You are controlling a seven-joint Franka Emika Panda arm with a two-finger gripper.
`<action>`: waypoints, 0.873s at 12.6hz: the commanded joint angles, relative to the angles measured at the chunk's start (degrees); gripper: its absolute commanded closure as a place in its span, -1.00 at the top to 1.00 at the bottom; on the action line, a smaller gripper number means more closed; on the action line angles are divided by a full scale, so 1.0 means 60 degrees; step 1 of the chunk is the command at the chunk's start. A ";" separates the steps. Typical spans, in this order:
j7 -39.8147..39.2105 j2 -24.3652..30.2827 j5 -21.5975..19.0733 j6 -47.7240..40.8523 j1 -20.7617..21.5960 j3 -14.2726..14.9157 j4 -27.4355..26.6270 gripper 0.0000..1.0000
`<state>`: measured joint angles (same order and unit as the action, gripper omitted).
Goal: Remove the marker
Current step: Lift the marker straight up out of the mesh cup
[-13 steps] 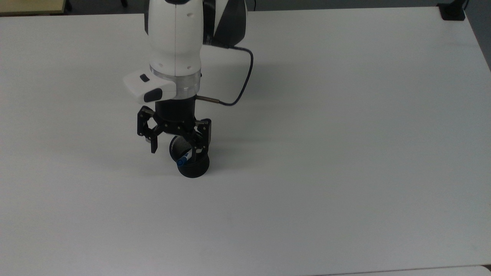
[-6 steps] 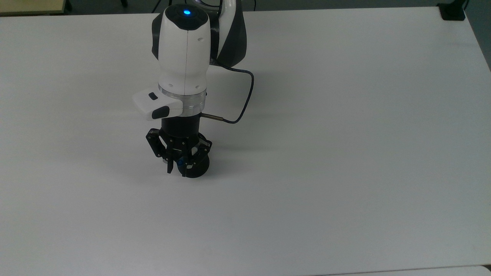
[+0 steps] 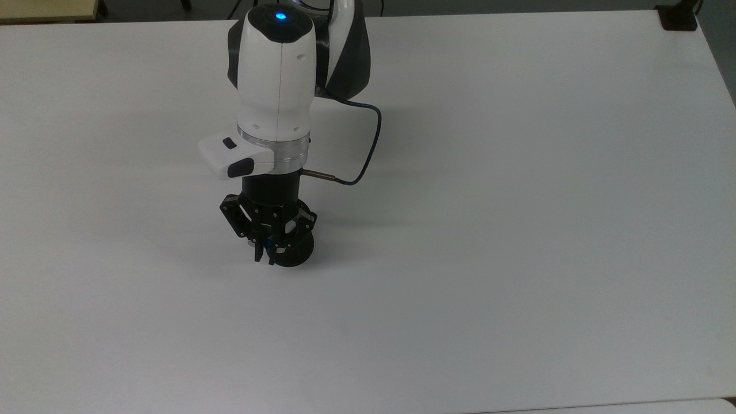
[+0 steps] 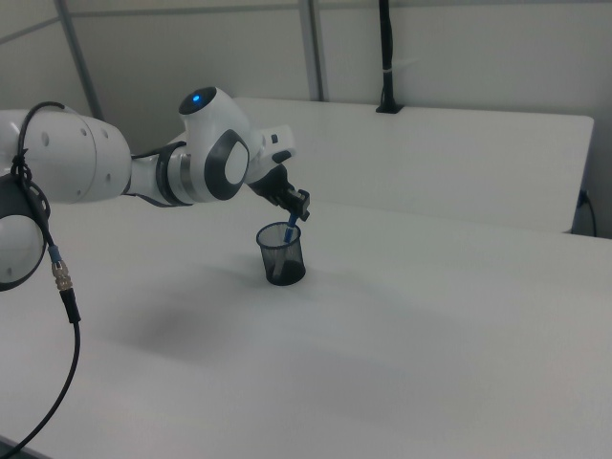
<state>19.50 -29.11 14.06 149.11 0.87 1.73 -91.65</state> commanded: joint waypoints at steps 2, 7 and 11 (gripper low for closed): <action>0.0280 0.0149 0.0206 0.0008 0.0089 0.0048 -0.0047 -0.64; 0.0280 0.0895 0.0177 -0.0358 0.0074 0.0048 -0.0047 -0.85; 0.0280 0.2052 0.0074 -0.0987 0.0074 -0.0069 -0.0032 -0.82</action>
<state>19.60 -21.83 14.06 146.86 0.88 1.70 -90.54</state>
